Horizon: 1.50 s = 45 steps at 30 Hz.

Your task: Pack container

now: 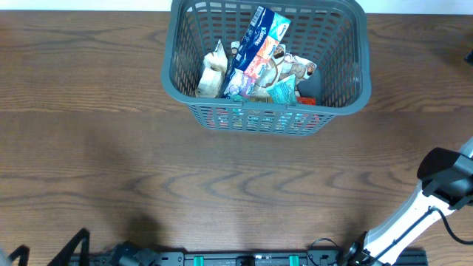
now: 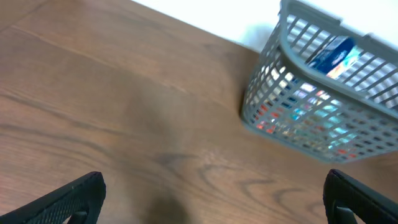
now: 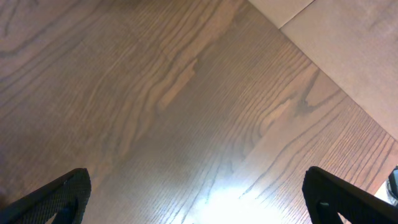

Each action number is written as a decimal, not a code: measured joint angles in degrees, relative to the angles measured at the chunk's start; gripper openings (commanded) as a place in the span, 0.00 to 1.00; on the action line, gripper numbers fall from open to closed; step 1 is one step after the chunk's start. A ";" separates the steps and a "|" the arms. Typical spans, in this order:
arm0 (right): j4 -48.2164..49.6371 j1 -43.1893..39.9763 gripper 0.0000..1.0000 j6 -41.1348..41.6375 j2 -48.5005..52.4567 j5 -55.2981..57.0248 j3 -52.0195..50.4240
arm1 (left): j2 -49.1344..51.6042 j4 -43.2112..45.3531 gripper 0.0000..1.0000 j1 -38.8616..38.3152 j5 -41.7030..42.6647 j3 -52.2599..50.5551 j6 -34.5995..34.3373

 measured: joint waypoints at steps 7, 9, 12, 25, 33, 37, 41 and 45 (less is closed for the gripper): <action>-0.02 0.00 0.99 0.00 0.00 0.02 0.00 | -2.95 9.03 0.99 -0.02 -1.75 -0.61 2.54; 0.00 0.00 0.99 0.00 0.00 0.00 0.00 | -2.91 12.04 0.99 -0.02 -2.16 -2.10 5.44; 0.00 0.00 0.99 0.00 0.00 0.00 0.00 | -2.93 15.78 0.99 -0.02 -2.49 -6.99 10.88; 0.00 0.00 0.99 0.00 0.00 0.00 0.00 | -5.16 45.90 0.99 16.85 3.58 -37.57 25.53; 0.00 0.00 0.99 0.00 0.00 0.02 0.00 | -16.96 61.86 0.99 29.77 18.91 -57.83 35.74; 0.00 0.00 0.99 0.00 0.00 0.02 0.00 | -18.67 65.26 0.99 32.74 22.43 -64.30 37.51; -0.02 0.00 0.99 0.02 0.00 0.00 0.00 | -19.80 67.93 0.99 33.22 24.09 -68.32 38.38; 0.00 0.00 0.99 0.00 0.00 0.00 0.00 | -20.79 69.75 0.99 33.22 25.09 -72.30 38.77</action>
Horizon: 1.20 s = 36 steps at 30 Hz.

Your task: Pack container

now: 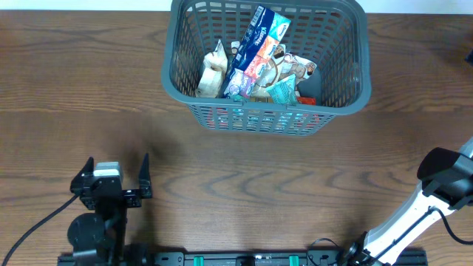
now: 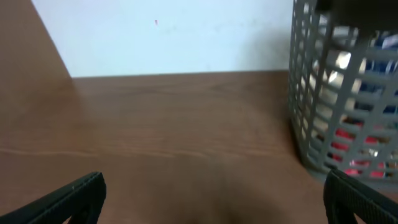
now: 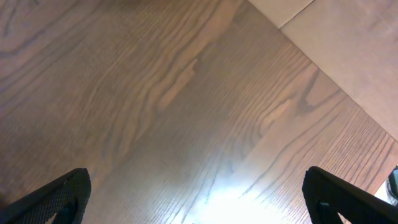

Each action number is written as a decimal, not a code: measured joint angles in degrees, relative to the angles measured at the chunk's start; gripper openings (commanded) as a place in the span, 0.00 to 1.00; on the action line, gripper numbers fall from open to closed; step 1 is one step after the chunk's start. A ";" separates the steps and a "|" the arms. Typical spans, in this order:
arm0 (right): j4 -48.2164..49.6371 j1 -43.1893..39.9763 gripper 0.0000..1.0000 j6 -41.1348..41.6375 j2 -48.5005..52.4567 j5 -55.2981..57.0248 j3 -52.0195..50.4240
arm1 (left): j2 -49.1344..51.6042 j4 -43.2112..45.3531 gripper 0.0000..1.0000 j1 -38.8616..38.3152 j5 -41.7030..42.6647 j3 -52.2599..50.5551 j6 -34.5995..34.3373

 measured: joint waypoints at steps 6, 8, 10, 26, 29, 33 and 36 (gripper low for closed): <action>0.00 0.00 0.99 0.02 0.00 0.00 0.00 | -1.38 2.56 0.99 -0.02 0.20 -3.91 0.00; 0.00 0.00 0.99 0.00 0.00 0.00 0.00 | -1.44 4.24 0.99 -0.02 0.20 -5.33 -0.24; 0.00 0.00 0.99 0.00 0.00 0.00 0.00 | -1.49 5.53 0.99 0.00 0.20 -6.73 -0.72; 0.00 0.00 0.99 0.00 0.00 0.00 0.00 | -1.51 7.80 0.99 0.00 0.37 -11.80 -6.14; 0.00 0.00 0.99 0.00 0.00 0.00 0.00 | -1.51 7.80 0.99 0.00 0.39 -11.80 -6.32; 0.00 0.00 0.99 0.02 0.00 0.00 0.00 | -1.51 7.80 0.99 0.00 0.39 -11.80 -6.75; 0.00 0.00 0.99 0.02 0.00 0.00 0.00 | -1.51 7.82 0.99 0.00 0.39 -11.80 -6.95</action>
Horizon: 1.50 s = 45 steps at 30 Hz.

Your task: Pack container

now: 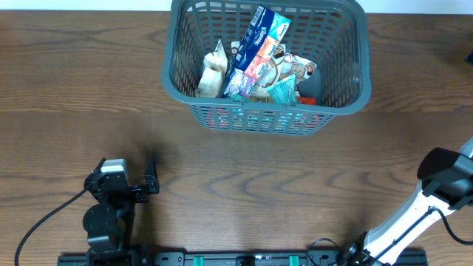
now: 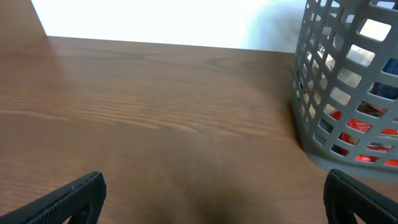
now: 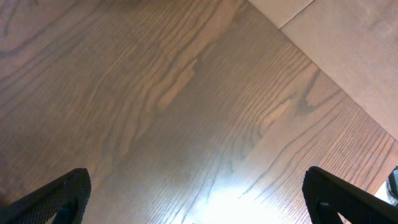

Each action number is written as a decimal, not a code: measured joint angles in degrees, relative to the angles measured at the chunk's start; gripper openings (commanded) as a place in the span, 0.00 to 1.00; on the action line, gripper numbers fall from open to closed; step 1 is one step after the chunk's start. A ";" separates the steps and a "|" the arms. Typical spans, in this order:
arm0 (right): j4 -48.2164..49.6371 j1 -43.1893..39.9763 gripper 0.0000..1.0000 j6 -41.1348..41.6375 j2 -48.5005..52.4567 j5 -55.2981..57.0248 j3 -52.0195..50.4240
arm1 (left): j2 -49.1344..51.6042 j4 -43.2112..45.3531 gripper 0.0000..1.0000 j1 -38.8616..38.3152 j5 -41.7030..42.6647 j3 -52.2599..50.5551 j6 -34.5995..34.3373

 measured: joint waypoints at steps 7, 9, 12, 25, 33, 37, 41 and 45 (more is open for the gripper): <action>0.00 0.00 0.99 -0.02 0.00 0.00 0.00 | 0.00 0.00 0.99 0.00 0.00 0.00 -0.44; 0.00 0.00 0.99 -0.02 0.00 0.00 0.00 | 0.00 0.00 0.99 0.00 0.00 0.00 -0.44; 0.00 0.00 0.99 -0.02 0.00 0.00 0.00 | 0.00 0.00 0.99 0.00 0.00 0.00 -0.44; 0.00 0.00 0.99 -0.02 0.00 0.00 0.00 | 0.00 0.02 0.99 0.00 0.00 0.00 -0.44; 0.00 0.00 0.99 -0.02 -0.04 0.00 0.00 | 0.00 0.02 0.99 0.00 0.00 0.00 -0.44; 2.19 0.11 0.99 -0.02 -1.05 -0.31 -0.28 | 0.00 0.02 0.99 0.00 0.00 0.00 -0.44; 10.21 1.05 0.99 -0.02 -5.53 -1.14 -3.10 | 0.00 0.04 0.98 -0.02 0.00 0.00 -0.44; 27.28 4.66 0.99 -0.28 -15.47 -1.42 -13.38 | 0.00 0.07 0.99 0.00 0.00 0.00 -0.44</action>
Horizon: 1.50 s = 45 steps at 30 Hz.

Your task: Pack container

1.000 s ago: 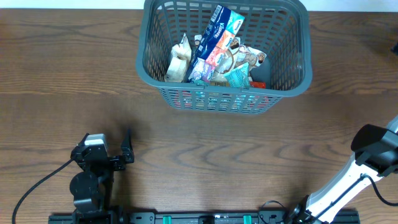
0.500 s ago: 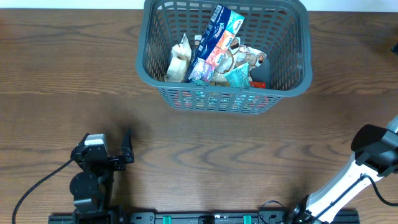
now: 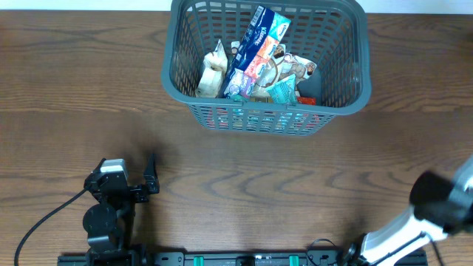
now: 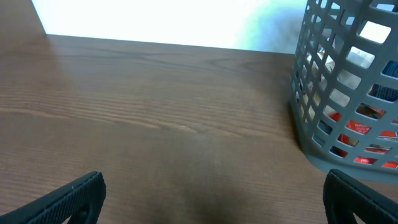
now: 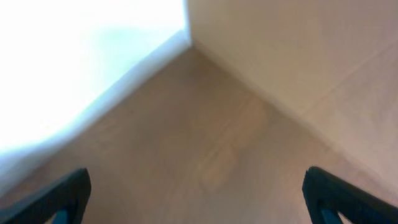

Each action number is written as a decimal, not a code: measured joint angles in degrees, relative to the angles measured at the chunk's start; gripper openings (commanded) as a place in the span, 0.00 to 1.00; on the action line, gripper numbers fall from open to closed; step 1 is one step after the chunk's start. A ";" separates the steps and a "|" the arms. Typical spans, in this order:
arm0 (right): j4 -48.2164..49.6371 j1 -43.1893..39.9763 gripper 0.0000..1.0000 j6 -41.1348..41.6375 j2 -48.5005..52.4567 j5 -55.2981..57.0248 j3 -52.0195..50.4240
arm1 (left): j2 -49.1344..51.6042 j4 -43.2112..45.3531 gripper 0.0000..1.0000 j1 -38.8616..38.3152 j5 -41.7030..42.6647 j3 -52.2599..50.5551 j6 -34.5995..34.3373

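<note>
The grey plastic basket (image 3: 266,59) stands at the table's far middle. It holds a blue-and-orange packet (image 3: 255,46), a cream pouch (image 3: 212,70) and several small snack packs. Its latticed side (image 4: 345,93) fills the right of the left wrist view, with red packs showing through. My left gripper (image 3: 124,179) sits low at the near left, well short of the basket, and stands open (image 4: 214,196) over bare wood. My right gripper (image 5: 196,196) is open with nothing between its fingers, off the table's right end, and its view is blurred.
The right arm (image 3: 436,199) shows blurred at the overhead's lower right edge. The brown wooden table (image 3: 244,170) spreads between both arms and the basket. The right wrist view shows only a pale floor (image 5: 249,137) and a white wall (image 5: 74,56).
The right arm has shifted and shows blurred. Its wrist view has gone from dark wood grain to a pale floor and white wall. The left arm and the basket are unchanged.
At first my left arm barely showed at the overhead's bottom edge, its camera looking down on the table and basket. Then the open left gripper stood at the near left, facing the basket, and it settled slightly lower. The right arm held still until now.
</note>
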 measured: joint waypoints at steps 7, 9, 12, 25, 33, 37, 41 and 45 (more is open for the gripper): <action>26.77 11.15 0.99 -4.52 -24.92 -0.81 -30.05 | 0.00 0.02 0.99 0.00 0.00 -0.02 0.00; 30.75 13.16 0.99 -5.16 -30.80 -0.98 -37.48 | -0.02 0.07 0.99 0.00 0.00 -0.02 -0.02; 35.65 16.17 0.99 -5.66 -39.76 -1.62 -48.78 | -0.02 0.09 0.99 0.00 0.00 -0.02 -0.02; 58.03 22.14 0.99 -6.51 -72.46 -9.57 -87.30 | -0.02 0.11 0.99 -0.02 0.00 -0.07 0.00; 63.28 22.16 0.99 -7.58 -82.62 -12.90 -103.65 | -0.02 0.13 0.98 0.00 0.00 -0.07 -0.02; 63.82 22.23 0.99 -12.39 -85.26 -14.75 -108.91 | -0.02 0.11 0.99 -0.02 0.02 -0.07 -0.04; 64.02 22.25 0.99 -16.44 -87.25 -16.09 -113.39 | -0.02 0.11 0.99 0.00 0.02 -0.07 -0.17; 64.72 22.25 0.99 -18.10 -89.33 -16.83 -118.22 | -0.02 0.11 0.99 0.00 0.00 -0.07 -0.17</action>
